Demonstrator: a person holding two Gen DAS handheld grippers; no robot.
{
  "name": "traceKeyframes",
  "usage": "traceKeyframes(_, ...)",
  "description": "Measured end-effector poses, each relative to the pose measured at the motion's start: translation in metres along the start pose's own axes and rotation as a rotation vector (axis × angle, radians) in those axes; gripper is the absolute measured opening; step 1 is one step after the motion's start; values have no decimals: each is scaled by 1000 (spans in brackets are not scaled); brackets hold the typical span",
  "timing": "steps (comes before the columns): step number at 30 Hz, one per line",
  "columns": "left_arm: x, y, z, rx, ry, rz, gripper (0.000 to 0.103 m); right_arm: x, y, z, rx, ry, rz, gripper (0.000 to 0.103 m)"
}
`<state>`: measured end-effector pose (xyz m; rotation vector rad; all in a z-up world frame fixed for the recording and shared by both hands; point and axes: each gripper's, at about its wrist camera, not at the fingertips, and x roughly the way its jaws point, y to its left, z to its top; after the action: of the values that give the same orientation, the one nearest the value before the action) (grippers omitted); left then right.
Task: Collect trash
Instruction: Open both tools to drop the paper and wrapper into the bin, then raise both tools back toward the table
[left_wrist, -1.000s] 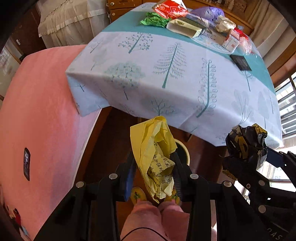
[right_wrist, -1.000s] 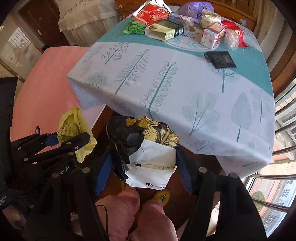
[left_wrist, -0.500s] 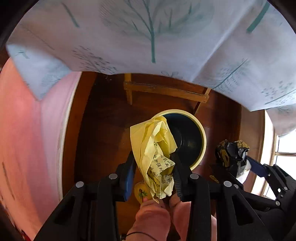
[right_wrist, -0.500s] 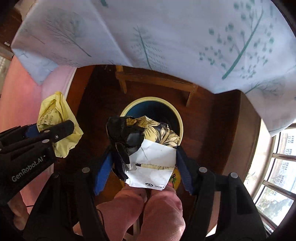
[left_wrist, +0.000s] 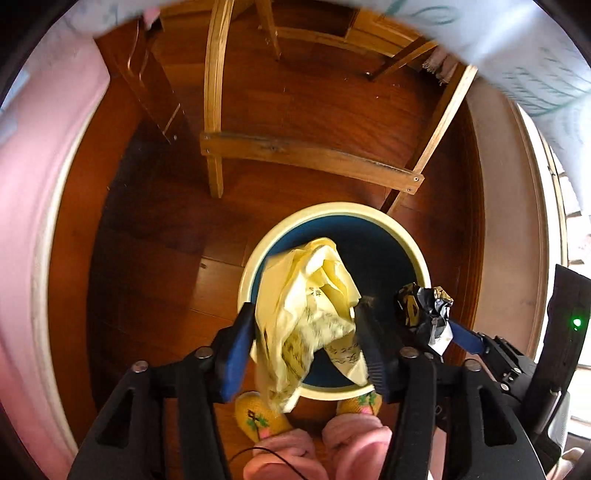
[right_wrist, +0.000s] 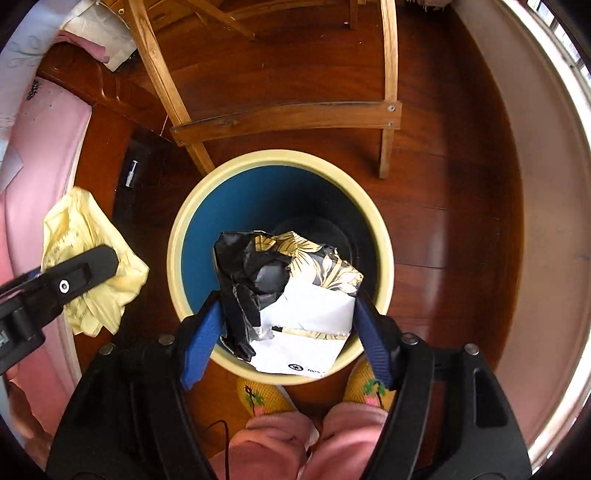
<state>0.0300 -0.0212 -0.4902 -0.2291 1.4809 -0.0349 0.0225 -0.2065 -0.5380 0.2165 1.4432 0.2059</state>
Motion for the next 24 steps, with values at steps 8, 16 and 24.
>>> traceKeyframes(8, 11, 19, 7, -33, -5, 5, 93, 22, -10, 9, 44, 17, 27, 78)
traceKeyframes(16, -17, 18, 5, -37, -15, 43, 93, 8, -2, 11, 42, -6, 12, 79)
traceKeyframes(24, -106, 8, -2, -46, -73, 75, 93, -62, 8, 0, 33, -53, -53, 79)
